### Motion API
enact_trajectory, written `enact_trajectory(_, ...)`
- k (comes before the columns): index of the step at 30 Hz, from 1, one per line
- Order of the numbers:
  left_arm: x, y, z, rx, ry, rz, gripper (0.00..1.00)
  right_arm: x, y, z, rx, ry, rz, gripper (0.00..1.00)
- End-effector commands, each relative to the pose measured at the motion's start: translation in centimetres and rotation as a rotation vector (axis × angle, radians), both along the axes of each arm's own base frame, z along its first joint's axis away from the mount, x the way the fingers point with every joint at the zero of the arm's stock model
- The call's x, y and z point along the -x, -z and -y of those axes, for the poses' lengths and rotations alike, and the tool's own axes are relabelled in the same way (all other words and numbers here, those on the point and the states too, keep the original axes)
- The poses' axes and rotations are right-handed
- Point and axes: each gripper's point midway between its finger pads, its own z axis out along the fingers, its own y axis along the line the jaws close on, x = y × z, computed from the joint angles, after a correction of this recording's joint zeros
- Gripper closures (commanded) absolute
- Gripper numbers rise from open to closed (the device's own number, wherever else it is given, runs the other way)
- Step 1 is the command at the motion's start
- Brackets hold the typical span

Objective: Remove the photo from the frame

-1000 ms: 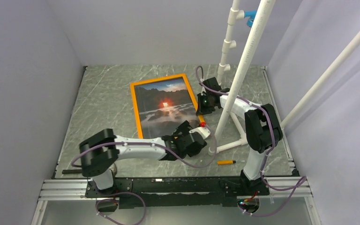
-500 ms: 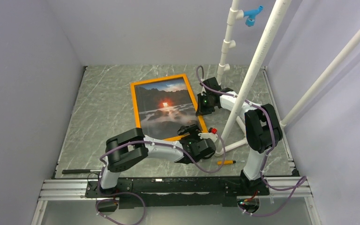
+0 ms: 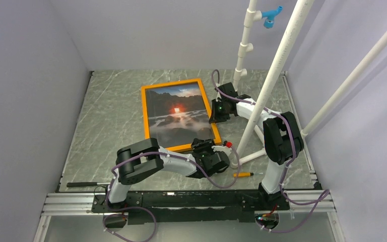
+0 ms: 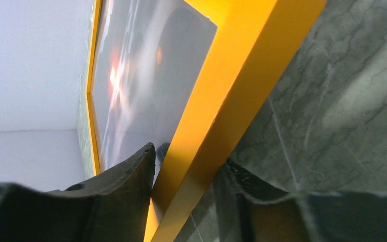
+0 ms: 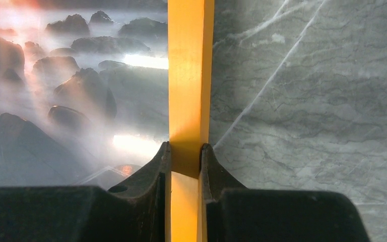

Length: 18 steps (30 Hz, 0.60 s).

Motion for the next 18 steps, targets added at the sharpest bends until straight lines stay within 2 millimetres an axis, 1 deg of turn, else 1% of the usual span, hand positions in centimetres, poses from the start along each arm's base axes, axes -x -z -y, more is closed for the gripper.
enact_trajectory(1, -1.4, -1.5, -1.4, 0.025, -0.071, 0.074, 0.57, -0.9, -5.1, -2.3, -0.141, -0.02, 0.087, 1.0)
enact_trajectory(4, -1.3, -2.0, -1.8, 0.044, -0.08, 0.08, 0.63, -0.7, -5.4, -2.6, -0.158, -0.029, 0.091, 1.0)
enact_trajectory(6, -1.2, -2.2, -2.1, 0.058, -0.09, 0.082, 0.69, -0.7, -5.6, -2.8, -0.172, -0.037, 0.092, 1.0)
enact_trajectory(8, -1.1, -2.4, -2.5, 0.069, -0.107, 0.088, 0.82, -0.6, -5.7, -3.0, -0.183, -0.042, 0.091, 1.0)
enact_trajectory(11, -0.9, -2.8, -3.4, 0.095, -0.129, 0.094, 0.96, -0.7, -6.1, -3.2, -0.196, -0.046, 0.097, 1.0)
enact_trajectory(12, -0.8, -3.0, -3.6, 0.106, -0.136, 0.096, 0.99, -0.8, -6.2, -3.2, -0.197, -0.047, 0.099, 0.93)
enact_trajectory(14, -0.6, -3.4, -4.0, 0.135, -0.149, 0.097, 1.0, -1.0, -7.0, -3.3, -0.204, -0.045, 0.116, 0.71)
enact_trajectory(15, -0.5, -3.7, -4.1, 0.158, -0.155, 0.095, 1.0, -1.1, -7.5, -3.2, -0.209, -0.042, 0.13, 0.59)
enact_trajectory(16, -0.4, -3.9, -4.5, 0.164, -0.161, 0.09, 1.0, -1.3, -8.2, -3.1, -0.216, -0.036, 0.147, 0.49)
enact_trajectory(18, -0.1, -4.4, -4.9, 0.208, -0.176, 0.085, 1.0, -1.7, -9.5, -2.6, -0.241, -0.015, 0.181, 0.32)
